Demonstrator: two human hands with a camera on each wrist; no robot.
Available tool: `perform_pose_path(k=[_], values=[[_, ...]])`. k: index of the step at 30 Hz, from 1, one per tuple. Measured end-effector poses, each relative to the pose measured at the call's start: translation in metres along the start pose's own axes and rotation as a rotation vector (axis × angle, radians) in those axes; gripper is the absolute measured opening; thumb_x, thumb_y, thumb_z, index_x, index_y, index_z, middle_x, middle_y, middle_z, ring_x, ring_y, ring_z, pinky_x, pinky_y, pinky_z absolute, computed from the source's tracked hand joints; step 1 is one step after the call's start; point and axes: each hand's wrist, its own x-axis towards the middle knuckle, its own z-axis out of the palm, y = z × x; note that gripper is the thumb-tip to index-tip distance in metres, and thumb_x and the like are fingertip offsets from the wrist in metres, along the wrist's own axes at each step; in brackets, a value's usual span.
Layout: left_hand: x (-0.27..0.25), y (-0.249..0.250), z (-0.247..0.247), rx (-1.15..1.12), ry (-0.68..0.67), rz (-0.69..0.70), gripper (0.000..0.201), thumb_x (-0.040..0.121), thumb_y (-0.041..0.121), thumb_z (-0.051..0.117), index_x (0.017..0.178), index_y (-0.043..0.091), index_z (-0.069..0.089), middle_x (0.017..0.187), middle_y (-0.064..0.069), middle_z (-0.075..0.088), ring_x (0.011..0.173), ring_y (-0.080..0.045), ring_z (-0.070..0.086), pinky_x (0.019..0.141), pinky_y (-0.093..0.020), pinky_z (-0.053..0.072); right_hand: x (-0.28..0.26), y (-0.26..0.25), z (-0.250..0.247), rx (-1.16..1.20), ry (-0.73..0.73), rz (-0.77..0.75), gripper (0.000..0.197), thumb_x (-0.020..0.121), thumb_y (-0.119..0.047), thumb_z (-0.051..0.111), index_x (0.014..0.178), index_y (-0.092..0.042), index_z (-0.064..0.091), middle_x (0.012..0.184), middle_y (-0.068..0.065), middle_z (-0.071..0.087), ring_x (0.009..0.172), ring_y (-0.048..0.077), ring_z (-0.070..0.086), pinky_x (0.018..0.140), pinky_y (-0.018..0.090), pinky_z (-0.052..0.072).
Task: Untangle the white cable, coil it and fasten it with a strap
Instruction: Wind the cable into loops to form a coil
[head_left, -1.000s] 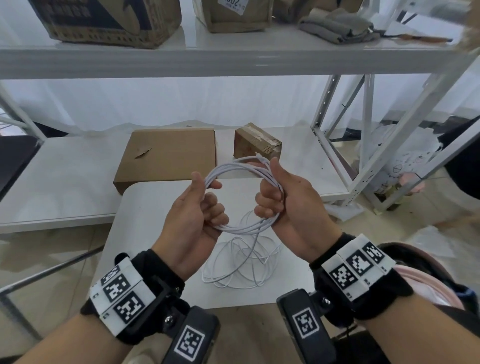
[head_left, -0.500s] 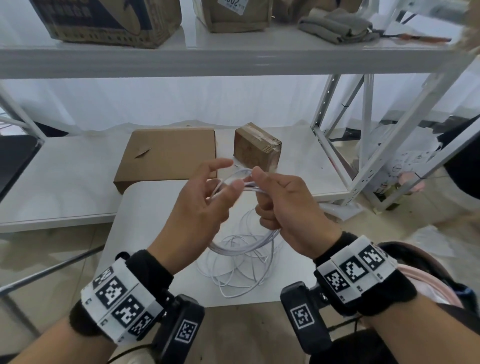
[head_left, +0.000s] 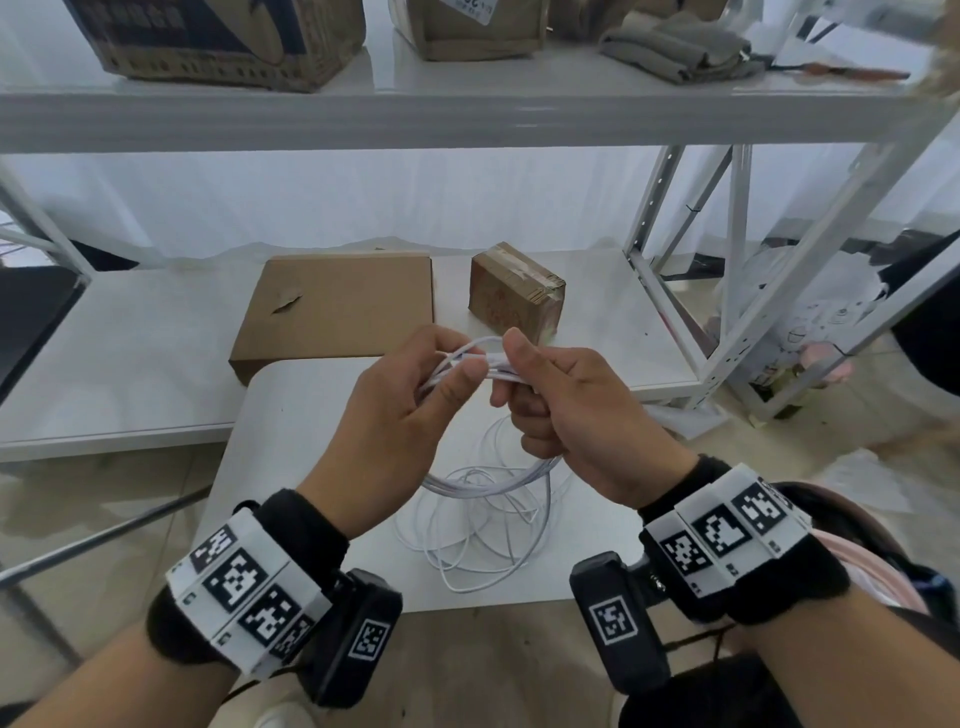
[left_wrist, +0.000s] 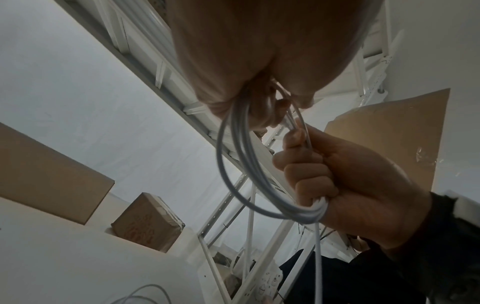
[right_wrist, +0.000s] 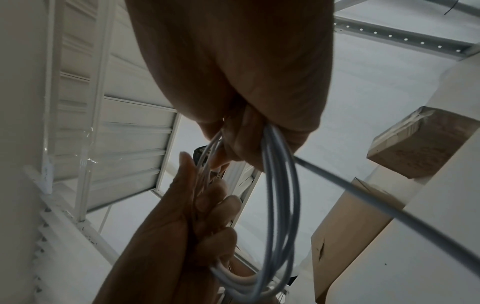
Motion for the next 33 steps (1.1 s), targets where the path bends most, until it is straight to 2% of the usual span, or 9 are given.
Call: perform_pose_path(k=[4, 8, 13, 17, 19, 24, 26, 29, 33], values=[[0.0, 0.003, -0.001, 0.011, -0.057, 0.045, 0.027, 0.098, 0.046, 0.052, 0.119, 0.031, 0.06, 0.072, 0.011, 0.058, 0.056, -0.01, 0.046, 0.052, -0.025, 0.041, 0.0, 0.0, -0.002, -0.054, -0.043, 0.012, 0.049, 0.103, -0.043, 0.045, 0.072, -0.007, 0.058, 0.057, 0.0, 0.02, 0.05, 0.014, 0.013, 0.046, 0.025, 0.014], [0.0, 0.006, -0.001, 0.104, -0.086, 0.082, 0.021, 0.092, 0.038, 0.064, 0.111, 0.031, 0.062, 0.081, 0.027, 0.065, 0.063, 0.001, 0.058, 0.059, -0.008, 0.04, -0.001, 0.0, -0.002, -0.037, -0.1, 0.025, 0.046, 0.103, -0.042, 0.044, 0.082, -0.003, 0.058, 0.058, -0.003, 0.02, 0.051, 0.014, 0.012, 0.046, 0.026, 0.012], [0.002, 0.002, 0.001, 0.009, 0.037, 0.076, 0.013, 0.096, 0.038, 0.062, 0.094, 0.025, 0.066, 0.07, 0.017, 0.059, 0.055, -0.006, 0.046, 0.055, -0.023, 0.038, -0.001, -0.003, 0.0, 0.093, -0.109, 0.045, 0.05, 0.101, -0.043, 0.045, 0.079, -0.002, 0.06, 0.061, 0.003, 0.025, 0.05, 0.014, 0.023, 0.047, 0.024, 0.026], [0.007, 0.0, 0.001, -0.179, 0.141, 0.023, 0.019, 0.092, 0.043, 0.063, 0.09, 0.024, 0.065, 0.07, 0.008, 0.054, 0.056, -0.014, 0.038, 0.054, -0.03, 0.032, 0.0, -0.003, -0.001, 0.148, -0.088, 0.012, 0.047, 0.1, -0.044, 0.043, 0.083, -0.004, 0.061, 0.064, 0.007, 0.052, 0.068, 0.024, 0.055, 0.077, 0.035, 0.056], [0.01, 0.0, -0.001, -0.217, 0.18, 0.011, 0.02, 0.094, 0.04, 0.063, 0.09, 0.02, 0.064, 0.07, 0.007, 0.053, 0.055, -0.011, 0.038, 0.052, -0.027, 0.032, 0.001, -0.003, -0.004, 0.169, -0.085, 0.014, 0.043, 0.097, -0.045, 0.047, 0.082, -0.006, 0.059, 0.064, 0.01, 0.057, 0.075, 0.028, 0.063, 0.091, 0.042, 0.056], [0.015, 0.005, -0.004, -0.458, 0.318, -0.093, 0.019, 0.098, 0.025, 0.059, 0.08, 0.022, 0.061, 0.067, -0.002, 0.044, 0.05, -0.009, 0.027, 0.043, -0.021, 0.025, -0.001, -0.003, -0.01, 0.407, -0.211, 0.023, 0.03, 0.097, -0.035, 0.05, 0.098, -0.005, 0.057, 0.067, 0.006, 0.06, 0.077, 0.028, 0.068, 0.096, 0.047, 0.053], [0.017, 0.006, -0.002, -0.521, 0.362, -0.141, 0.02, 0.1, 0.022, 0.057, 0.081, 0.018, 0.057, 0.068, -0.002, 0.042, 0.052, -0.008, 0.029, 0.043, -0.019, 0.026, 0.0, -0.002, -0.007, 0.544, -0.262, -0.001, 0.027, 0.099, -0.026, 0.046, 0.109, -0.003, 0.055, 0.068, 0.002, 0.053, 0.069, 0.02, 0.062, 0.09, 0.043, 0.054], [0.018, 0.006, 0.004, -0.609, 0.379, -0.204, 0.02, 0.101, 0.021, 0.055, 0.082, 0.016, 0.052, 0.069, -0.002, 0.043, 0.052, -0.008, 0.029, 0.043, -0.018, 0.027, 0.003, 0.0, -0.001, 0.637, -0.201, -0.025, 0.03, 0.099, -0.024, 0.049, 0.124, -0.008, 0.048, 0.065, -0.003, 0.036, 0.052, 0.007, 0.035, 0.058, 0.022, 0.04], [0.015, 0.009, 0.007, -0.625, 0.235, -0.23, 0.019, 0.102, 0.019, 0.053, 0.085, 0.013, 0.05, 0.071, -0.003, 0.05, 0.049, -0.011, 0.035, 0.042, -0.02, 0.032, 0.008, -0.001, -0.002, 0.484, 0.069, -0.082, 0.028, 0.103, -0.021, 0.048, 0.091, -0.004, 0.066, 0.059, -0.006, 0.024, 0.045, 0.004, 0.019, 0.042, 0.017, 0.019]])
